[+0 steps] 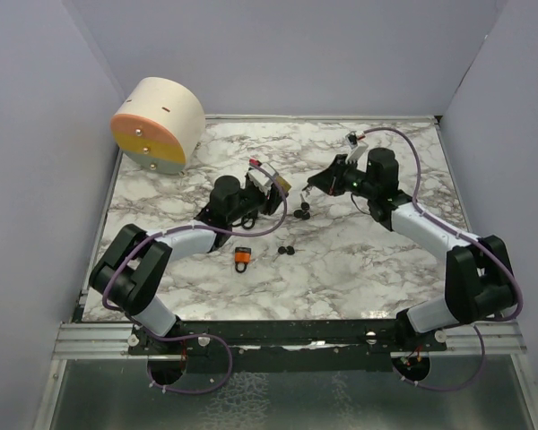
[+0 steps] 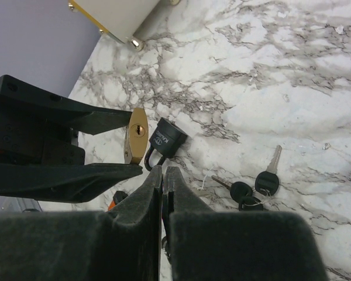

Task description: Unlock with the key

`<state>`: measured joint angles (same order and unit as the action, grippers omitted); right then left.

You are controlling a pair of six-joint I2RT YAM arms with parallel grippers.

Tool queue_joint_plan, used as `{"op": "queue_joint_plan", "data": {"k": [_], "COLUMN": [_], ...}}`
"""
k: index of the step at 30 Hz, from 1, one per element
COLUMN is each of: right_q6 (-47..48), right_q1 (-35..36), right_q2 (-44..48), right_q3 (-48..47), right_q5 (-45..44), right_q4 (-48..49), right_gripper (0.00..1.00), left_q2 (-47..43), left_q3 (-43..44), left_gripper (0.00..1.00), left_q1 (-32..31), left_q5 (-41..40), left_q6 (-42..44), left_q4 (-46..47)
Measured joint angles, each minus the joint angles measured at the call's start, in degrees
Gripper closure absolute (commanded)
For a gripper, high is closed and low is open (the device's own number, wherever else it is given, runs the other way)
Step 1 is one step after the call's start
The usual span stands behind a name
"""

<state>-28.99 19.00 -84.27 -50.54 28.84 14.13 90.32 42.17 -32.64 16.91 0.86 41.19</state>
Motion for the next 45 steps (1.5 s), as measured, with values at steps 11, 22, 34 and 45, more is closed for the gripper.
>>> {"op": "queue_joint_plan", "data": {"k": [11, 22, 34, 45], "right_q6": [-3.98, -5.25, -6.56, -6.80], "right_q1": [0.00, 0.00, 0.00, 0.00], "right_q2": [1.16, 3.63, 3.74, 3.72], "right_q3": [1.44, 1.51, 1.68, 2.43], "right_q5": [1.05, 0.98, 1.95, 2.73], "right_q4": [3.96, 4.68, 5.22, 5.35], "right_gripper": [0.99, 0.99, 0.99, 0.99], "left_q2": [-0.07, -0.07, -0.07, -0.07], "left_q3": [-0.50, -1.90, -1.95, -1.95], "left_gripper": [1.00, 1.00, 1.00, 1.00], "left_q1": [-2.34, -3.61, -3.87, -4.26], "left_q5": [4.17, 6.12, 6.10, 6.12], "left_q6": [7.58, 12.70, 14.36, 14.73], "left_q4": [8.04, 8.48, 8.52, 8.52]}}
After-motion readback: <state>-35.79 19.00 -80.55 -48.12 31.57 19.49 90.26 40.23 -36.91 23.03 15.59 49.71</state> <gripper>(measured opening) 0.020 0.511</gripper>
